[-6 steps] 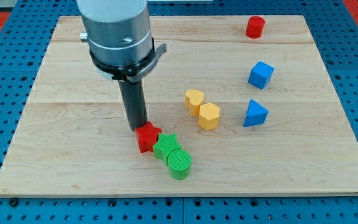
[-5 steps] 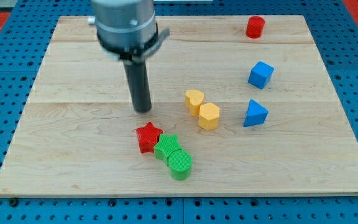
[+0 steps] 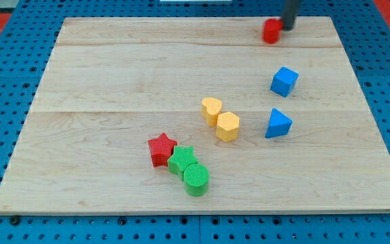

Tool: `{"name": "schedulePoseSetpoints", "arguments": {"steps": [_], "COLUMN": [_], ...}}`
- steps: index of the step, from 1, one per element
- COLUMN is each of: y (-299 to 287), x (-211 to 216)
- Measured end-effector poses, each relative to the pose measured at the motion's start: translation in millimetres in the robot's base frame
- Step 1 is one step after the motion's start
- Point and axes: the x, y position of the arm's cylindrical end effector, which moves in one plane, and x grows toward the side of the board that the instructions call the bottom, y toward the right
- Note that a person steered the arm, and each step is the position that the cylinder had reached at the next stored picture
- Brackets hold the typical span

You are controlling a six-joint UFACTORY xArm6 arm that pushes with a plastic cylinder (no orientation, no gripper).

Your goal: Move red circle towards center left

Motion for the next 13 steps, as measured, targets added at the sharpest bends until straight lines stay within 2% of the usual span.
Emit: {"name": "schedulePoseSetpoints", "arguments": {"steps": [1,2,4,6,7,8,9,10,11,12,13], "y": [-97.8,-136.4,-131.4,-201.8,-211.1,-205.3,-171.5,-145.4,-138.3,-151.4,-179.9], "x": [61.4,70.7,53.3,36.6,44.6,34.3,9.4,10.4,50.5,55.7,11.6]}}
